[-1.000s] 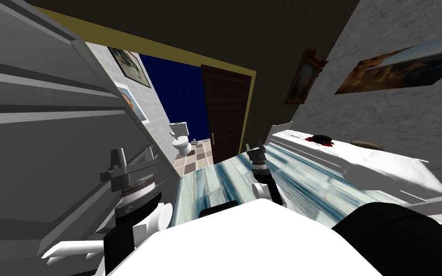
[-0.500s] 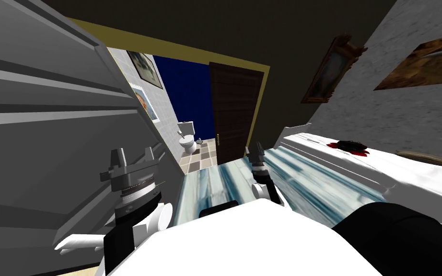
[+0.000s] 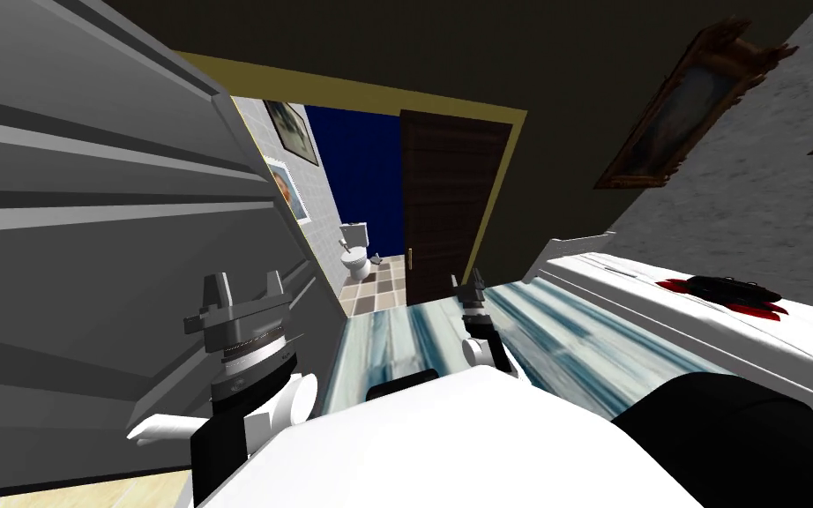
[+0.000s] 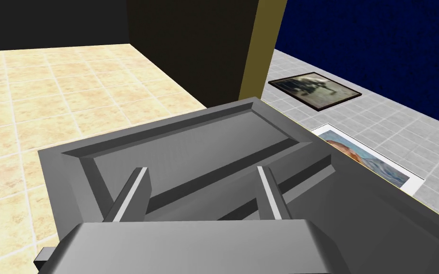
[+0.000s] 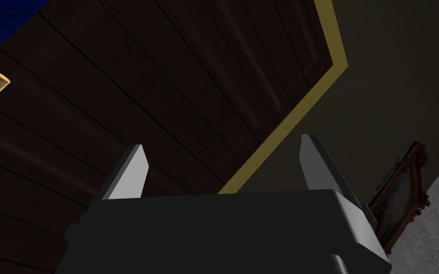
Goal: Pull the door open
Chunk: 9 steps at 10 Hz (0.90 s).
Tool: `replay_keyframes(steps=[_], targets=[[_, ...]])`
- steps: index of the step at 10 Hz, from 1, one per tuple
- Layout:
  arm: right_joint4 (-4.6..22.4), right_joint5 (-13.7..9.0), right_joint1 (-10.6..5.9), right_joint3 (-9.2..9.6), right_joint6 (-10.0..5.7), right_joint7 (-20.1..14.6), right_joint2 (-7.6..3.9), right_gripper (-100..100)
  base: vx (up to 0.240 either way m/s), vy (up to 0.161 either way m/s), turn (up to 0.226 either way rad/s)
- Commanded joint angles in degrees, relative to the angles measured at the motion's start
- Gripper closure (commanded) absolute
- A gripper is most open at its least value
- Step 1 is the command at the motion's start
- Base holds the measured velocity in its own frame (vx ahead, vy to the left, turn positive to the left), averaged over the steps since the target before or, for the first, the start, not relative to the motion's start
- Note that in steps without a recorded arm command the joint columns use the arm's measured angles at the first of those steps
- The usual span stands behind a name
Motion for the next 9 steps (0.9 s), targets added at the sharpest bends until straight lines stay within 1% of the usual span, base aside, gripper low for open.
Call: replay_keyframes(steps=[1, 9], targets=[[2.2, -1.5, 0.07, 0.0, -0.92, -1.9, -0.15, -100, 0.107, -0.013, 0.217], [14.4, -9.4, -1.98, -1.06, -4.55, -11.1, -0.96, -100, 0.092, -0.036, 0.211]])
